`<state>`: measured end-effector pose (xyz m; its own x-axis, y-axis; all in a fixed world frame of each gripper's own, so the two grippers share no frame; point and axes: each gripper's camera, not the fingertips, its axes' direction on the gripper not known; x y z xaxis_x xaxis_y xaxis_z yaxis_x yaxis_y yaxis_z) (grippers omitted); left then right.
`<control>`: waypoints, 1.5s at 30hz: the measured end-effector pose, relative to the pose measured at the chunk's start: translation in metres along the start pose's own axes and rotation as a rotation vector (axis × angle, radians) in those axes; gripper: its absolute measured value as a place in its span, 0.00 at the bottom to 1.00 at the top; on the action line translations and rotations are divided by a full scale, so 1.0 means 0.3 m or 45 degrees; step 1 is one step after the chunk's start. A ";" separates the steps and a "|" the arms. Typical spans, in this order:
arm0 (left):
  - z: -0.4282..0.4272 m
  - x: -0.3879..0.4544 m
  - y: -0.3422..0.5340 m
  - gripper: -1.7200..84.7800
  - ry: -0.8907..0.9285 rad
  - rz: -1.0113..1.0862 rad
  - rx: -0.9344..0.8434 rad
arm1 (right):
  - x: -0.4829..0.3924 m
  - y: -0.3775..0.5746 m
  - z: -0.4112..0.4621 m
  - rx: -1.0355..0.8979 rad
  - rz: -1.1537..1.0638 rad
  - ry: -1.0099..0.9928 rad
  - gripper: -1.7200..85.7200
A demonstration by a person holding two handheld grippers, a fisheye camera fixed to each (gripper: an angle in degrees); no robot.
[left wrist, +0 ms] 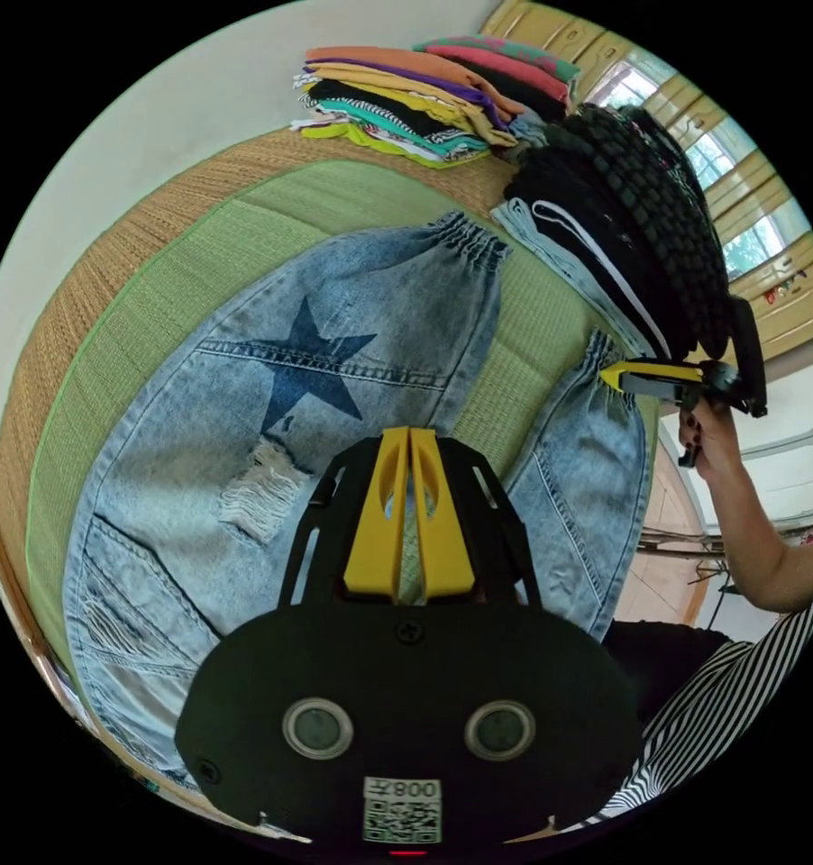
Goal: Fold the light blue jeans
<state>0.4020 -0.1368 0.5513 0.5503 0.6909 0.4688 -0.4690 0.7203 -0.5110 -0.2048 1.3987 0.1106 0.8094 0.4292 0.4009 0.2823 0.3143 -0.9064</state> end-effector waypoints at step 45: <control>-0.593 -0.943 1.806 0.07 -0.248 -0.868 0.425 | -1.901 -0.412 0.436 -0.152 -1.133 -0.257 0.03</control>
<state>0.1152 0.0471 0.0137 0.6752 0.0657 0.7347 -0.2712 0.9484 0.1643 -0.7687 1.2257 0.0115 0.1664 0.2141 0.9625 0.8184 0.5145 -0.2559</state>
